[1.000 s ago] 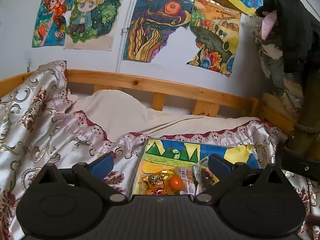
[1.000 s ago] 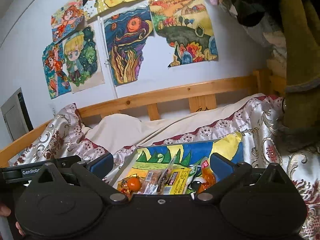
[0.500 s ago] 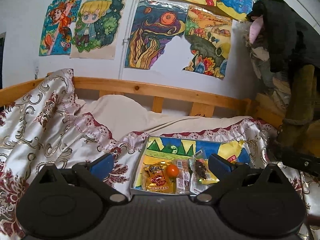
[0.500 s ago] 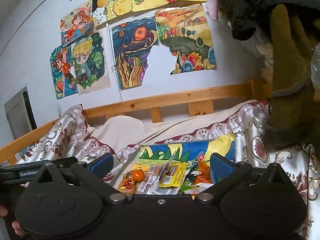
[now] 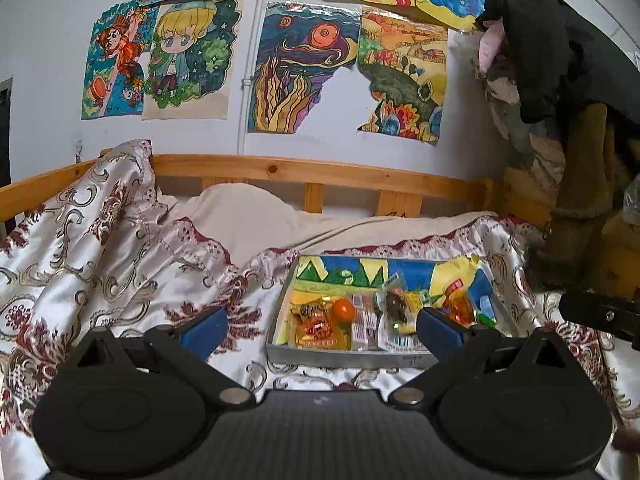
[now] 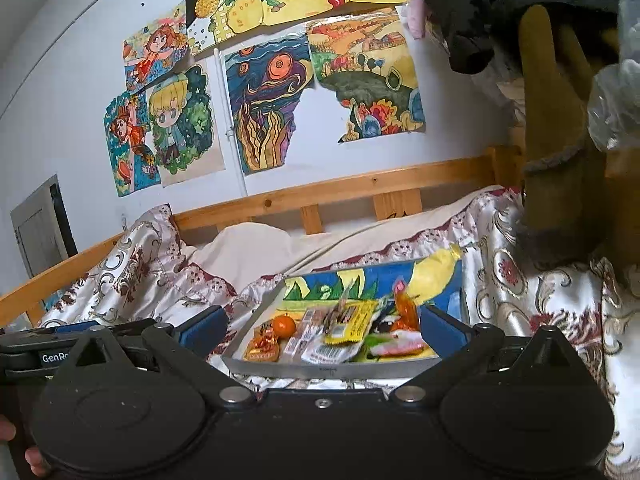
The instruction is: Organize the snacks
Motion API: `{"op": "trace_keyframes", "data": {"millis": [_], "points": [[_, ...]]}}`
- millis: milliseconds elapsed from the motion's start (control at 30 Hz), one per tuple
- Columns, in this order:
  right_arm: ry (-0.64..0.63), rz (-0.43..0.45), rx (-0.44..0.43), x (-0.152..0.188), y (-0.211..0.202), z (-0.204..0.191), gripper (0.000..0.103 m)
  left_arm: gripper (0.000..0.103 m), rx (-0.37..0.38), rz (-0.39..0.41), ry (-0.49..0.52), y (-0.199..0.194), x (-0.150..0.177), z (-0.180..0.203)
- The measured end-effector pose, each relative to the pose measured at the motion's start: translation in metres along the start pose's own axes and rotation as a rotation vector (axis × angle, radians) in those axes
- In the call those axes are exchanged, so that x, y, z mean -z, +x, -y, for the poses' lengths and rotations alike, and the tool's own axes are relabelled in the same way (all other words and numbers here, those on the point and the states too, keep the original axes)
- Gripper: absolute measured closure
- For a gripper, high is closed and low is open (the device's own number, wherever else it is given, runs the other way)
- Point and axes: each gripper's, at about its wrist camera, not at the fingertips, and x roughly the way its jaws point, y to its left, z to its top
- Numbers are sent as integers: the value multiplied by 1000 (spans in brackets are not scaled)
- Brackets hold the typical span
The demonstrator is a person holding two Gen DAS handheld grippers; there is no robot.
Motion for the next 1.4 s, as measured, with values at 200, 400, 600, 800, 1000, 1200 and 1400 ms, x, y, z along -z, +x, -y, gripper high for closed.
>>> {"op": "trace_keyframes", "data": {"millis": [200,400,600,800,1000,1200,1400], "points": [[-10,-7,15,14,-11,-3,1,0,-11,-25,12,-9,15,-1],[-16,-15,20,27,-20,-5,1,0,-22,-42,11,-16,26,-3],[-22,-23,31,38,-26,-5,1,0,-24,-54,19,-22,36,-6],[-21,-38,40,49,-27,-6,1,0,-35,-68,22,-25,47,-9],[-33,-54,44,61,-25,-7,1,0,-45,-79,11,-27,57,-12],[-18,-87,46,70,-23,-6,1,0,-46,-107,-14,-26,64,-18],[-1,-113,60,77,-18,-3,1,0,-56,-146,-54,-22,73,-22]]}}
